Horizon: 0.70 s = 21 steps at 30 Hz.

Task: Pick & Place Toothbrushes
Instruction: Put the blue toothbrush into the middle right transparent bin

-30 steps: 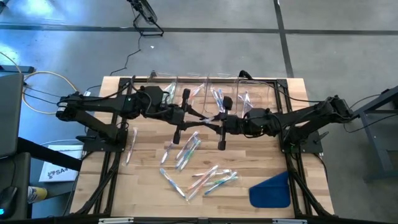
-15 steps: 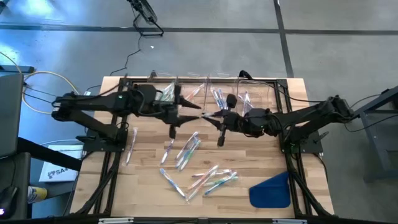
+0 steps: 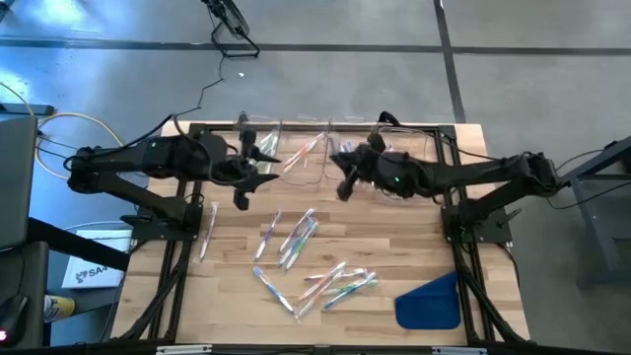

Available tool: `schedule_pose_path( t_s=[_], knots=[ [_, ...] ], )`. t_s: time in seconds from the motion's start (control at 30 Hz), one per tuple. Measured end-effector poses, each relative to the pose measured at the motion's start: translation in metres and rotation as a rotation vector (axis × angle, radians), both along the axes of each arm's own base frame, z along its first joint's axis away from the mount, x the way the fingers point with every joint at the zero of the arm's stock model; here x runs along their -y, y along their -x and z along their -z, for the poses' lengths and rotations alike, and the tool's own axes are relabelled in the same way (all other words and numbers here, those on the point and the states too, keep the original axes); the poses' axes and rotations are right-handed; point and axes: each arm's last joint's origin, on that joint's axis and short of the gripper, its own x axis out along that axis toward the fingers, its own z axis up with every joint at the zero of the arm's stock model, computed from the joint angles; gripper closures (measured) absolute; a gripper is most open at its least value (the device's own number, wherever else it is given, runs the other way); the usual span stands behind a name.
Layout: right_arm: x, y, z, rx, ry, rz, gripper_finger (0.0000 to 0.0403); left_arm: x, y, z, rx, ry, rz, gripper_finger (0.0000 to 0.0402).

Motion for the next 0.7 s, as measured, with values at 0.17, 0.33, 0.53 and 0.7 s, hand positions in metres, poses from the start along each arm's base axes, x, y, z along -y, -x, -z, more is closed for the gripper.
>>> schedule_pose_path(
  t_s=[0.17,0.33,0.53,0.7],
  knots=[
    [0.04,0.007,0.01,-0.034,-0.133,0.126,0.0384,0.0,0.002,0.01,-0.095,0.049,-0.03,0.0245],
    [0.071,0.015,0.023,-0.089,-0.259,0.197,0.0384,-0.002,-0.004,0.018,-0.117,0.019,-0.099,0.0245],
    [0.098,0.02,0.047,-0.213,-0.373,0.266,0.0384,-0.002,-0.012,0.038,-0.145,0.01,-0.111,0.0245],
    [0.115,0.014,0.072,-0.297,-0.453,0.263,0.0384,-0.001,-0.021,0.059,-0.148,0.01,-0.118,0.0245]
  ],
)
